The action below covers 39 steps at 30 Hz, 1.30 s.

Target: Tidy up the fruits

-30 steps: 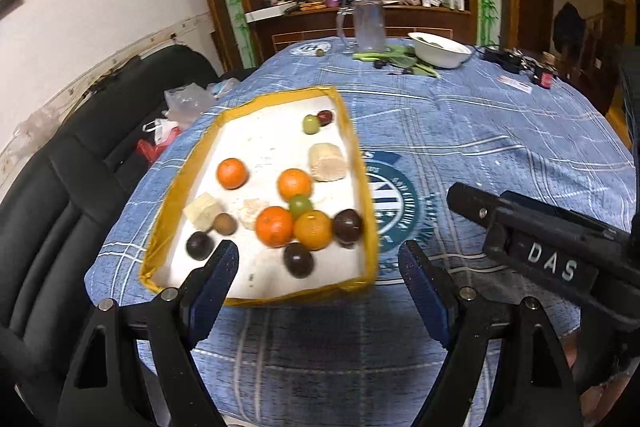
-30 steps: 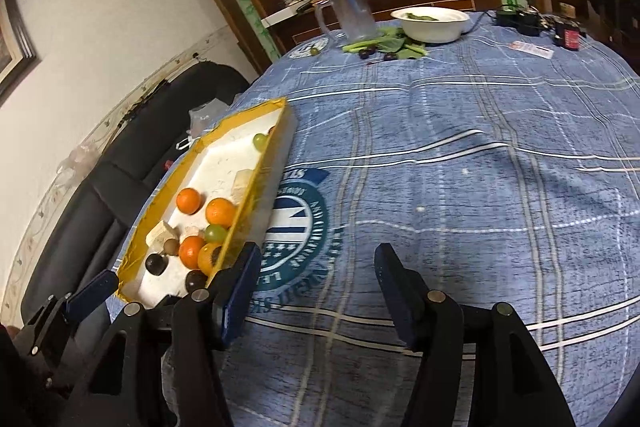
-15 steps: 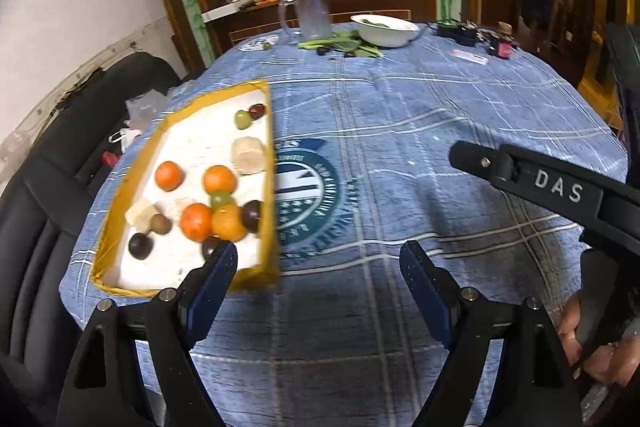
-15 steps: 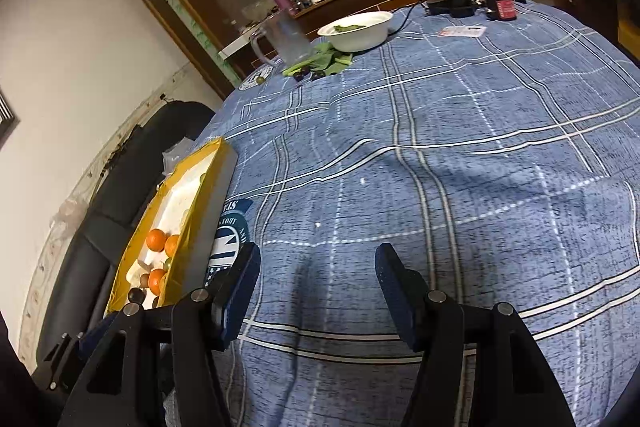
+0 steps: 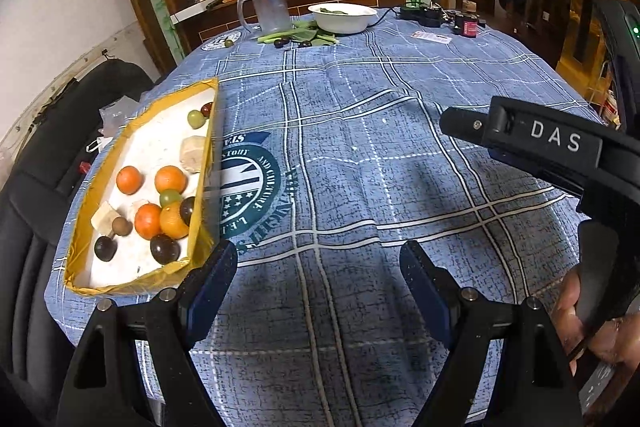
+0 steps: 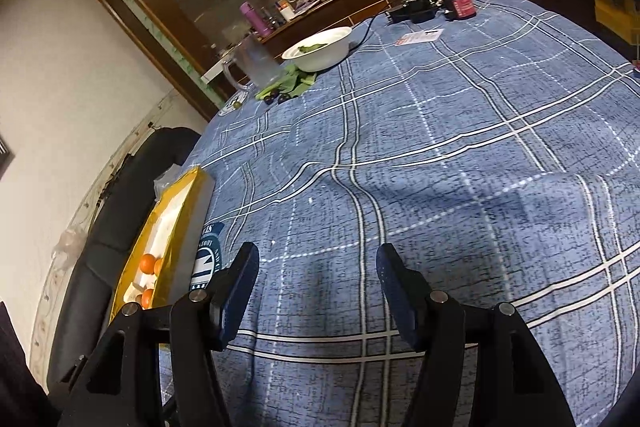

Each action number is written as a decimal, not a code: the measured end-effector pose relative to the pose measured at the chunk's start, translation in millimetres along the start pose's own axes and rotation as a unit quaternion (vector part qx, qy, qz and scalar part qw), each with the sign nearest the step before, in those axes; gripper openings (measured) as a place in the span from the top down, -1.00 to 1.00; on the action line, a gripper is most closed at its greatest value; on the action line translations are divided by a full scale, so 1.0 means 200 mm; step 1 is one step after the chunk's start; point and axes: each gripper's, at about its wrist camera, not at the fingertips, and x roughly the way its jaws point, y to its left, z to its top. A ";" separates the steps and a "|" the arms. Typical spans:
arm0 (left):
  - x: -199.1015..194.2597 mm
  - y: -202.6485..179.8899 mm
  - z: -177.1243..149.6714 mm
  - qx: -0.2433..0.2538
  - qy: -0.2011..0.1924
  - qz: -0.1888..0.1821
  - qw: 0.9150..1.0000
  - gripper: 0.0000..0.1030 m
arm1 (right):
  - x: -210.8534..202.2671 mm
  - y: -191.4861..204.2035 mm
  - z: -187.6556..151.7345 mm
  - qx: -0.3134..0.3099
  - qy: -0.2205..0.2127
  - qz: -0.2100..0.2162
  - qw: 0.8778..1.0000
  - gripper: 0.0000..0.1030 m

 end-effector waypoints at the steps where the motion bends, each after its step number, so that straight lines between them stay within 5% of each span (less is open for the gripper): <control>1: 0.00 0.00 0.00 0.000 0.000 0.000 1.000 -0.60 | 0.00 0.00 0.00 0.000 0.000 -0.001 1.000 -0.28; 15: -0.05 0.26 -0.05 -0.065 -0.022 -0.006 0.998 -0.60 | 0.05 0.24 -0.09 -0.059 0.018 -0.013 0.998 -0.28; 21: -0.14 0.47 -0.08 -0.115 -0.071 0.040 0.990 -0.61 | 0.07 0.45 -0.14 -0.115 0.016 -0.015 0.993 -0.28; 24: -0.26 0.54 -0.12 -0.138 -0.137 0.127 0.973 -0.79 | 0.06 0.57 -0.18 -0.146 0.011 -0.007 0.989 -0.28; 28: -0.47 0.57 -0.19 -0.162 -0.249 0.224 0.928 -1.00 | 0.07 0.71 -0.22 -0.178 0.010 0.011 0.984 -0.37; 30: -0.55 0.58 -0.23 -0.171 -0.303 0.233 0.908 -1.00 | 0.07 0.76 -0.25 -0.194 0.007 0.016 0.981 -0.37; 31: -0.58 0.59 -0.25 -0.174 -0.315 0.228 0.905 -1.00 | 0.07 0.78 -0.26 -0.201 0.005 0.015 0.980 -0.37; 33: -0.57 0.61 -0.28 -0.189 -0.303 0.229 0.905 -1.00 | 0.06 0.81 -0.28 -0.211 0.003 0.013 0.977 -0.37; 37: -0.45 0.67 -0.25 -0.204 -0.226 0.181 0.935 -1.00 | 0.07 0.82 -0.30 -0.216 0.010 0.013 0.976 -0.37; 39: -0.40 0.71 -0.25 -0.226 -0.194 0.157 0.942 -1.00 | 0.06 0.81 -0.31 -0.220 0.010 0.009 0.976 -0.37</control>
